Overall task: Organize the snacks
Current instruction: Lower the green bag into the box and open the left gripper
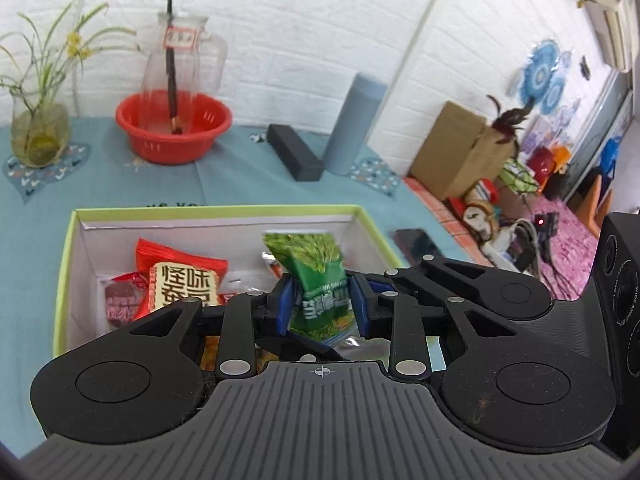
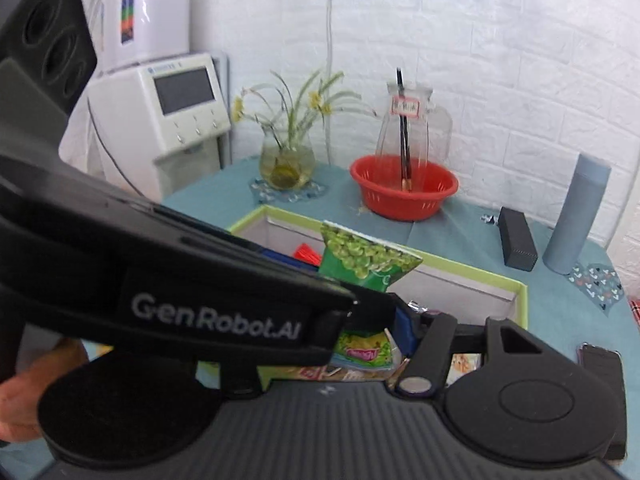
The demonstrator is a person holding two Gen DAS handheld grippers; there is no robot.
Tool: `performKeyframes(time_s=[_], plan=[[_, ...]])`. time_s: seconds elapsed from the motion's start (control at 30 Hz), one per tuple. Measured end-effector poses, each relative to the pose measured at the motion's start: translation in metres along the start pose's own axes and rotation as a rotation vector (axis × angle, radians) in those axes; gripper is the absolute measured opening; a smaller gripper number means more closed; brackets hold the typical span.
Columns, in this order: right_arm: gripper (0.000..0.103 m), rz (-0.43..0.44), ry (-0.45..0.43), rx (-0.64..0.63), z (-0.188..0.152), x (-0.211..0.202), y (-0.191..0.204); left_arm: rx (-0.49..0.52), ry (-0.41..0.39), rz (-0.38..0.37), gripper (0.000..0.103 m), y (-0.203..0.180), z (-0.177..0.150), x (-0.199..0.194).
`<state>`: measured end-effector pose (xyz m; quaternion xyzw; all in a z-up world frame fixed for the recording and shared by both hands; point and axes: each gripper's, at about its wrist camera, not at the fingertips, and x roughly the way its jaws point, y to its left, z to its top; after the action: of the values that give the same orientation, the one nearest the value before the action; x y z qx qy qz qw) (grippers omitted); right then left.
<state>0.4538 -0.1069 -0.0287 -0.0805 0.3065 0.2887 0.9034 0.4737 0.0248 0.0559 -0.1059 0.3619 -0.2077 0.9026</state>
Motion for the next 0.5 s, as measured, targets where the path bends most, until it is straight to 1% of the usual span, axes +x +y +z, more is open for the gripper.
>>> performKeyframes(time_s=[0.03,0.1,0.13,0.17,0.2,0.3,0.33,0.37,0.4,0.43,0.47,0.5], plan=[[0.064,0.005,0.011,0.006,-0.002,0.008,-0.003,-0.012,0.009,0.006,0.011,0.006,0.000,0.009],[0.070,0.029,0.024,0.045,-0.011,0.018,-0.012,-0.018,0.019,0.022,0.015,0.015,-0.004,0.024],[0.076,0.031,0.025,0.056,-0.014,0.020,-0.015,-0.022,0.021,0.026,0.020,0.018,-0.006,0.027],[0.076,0.019,0.018,0.055,-0.016,0.019,-0.015,-0.026,0.012,0.024,0.025,0.021,-0.007,0.026],[0.076,0.006,0.004,0.050,-0.016,0.014,-0.014,-0.029,-0.007,0.018,0.026,0.021,-0.009,0.020],[0.080,-0.016,-0.084,0.041,-0.016,-0.021,-0.008,0.001,-0.077,0.011,0.031,0.011,-0.013,-0.011],[0.085,-0.022,-0.116,0.041,-0.019,-0.038,-0.004,0.020,-0.105,0.006,0.035,0.005,-0.016,-0.026],[0.092,-0.024,-0.146,0.040,-0.022,-0.054,0.002,0.038,-0.131,-0.003,0.043,0.000,-0.021,-0.041],[0.095,-0.019,-0.171,0.036,-0.028,-0.070,0.009,0.051,-0.148,-0.012,0.048,-0.004,-0.027,-0.053],[0.094,-0.008,-0.189,0.030,-0.037,-0.085,0.017,0.064,-0.159,-0.023,0.057,-0.008,-0.036,-0.066],[0.094,-0.001,-0.199,0.032,-0.048,-0.099,0.026,0.076,-0.158,-0.030,0.059,-0.011,-0.045,-0.075],[0.094,0.005,-0.202,0.037,-0.060,-0.110,0.035,0.085,-0.150,-0.036,0.059,-0.012,-0.056,-0.082]])
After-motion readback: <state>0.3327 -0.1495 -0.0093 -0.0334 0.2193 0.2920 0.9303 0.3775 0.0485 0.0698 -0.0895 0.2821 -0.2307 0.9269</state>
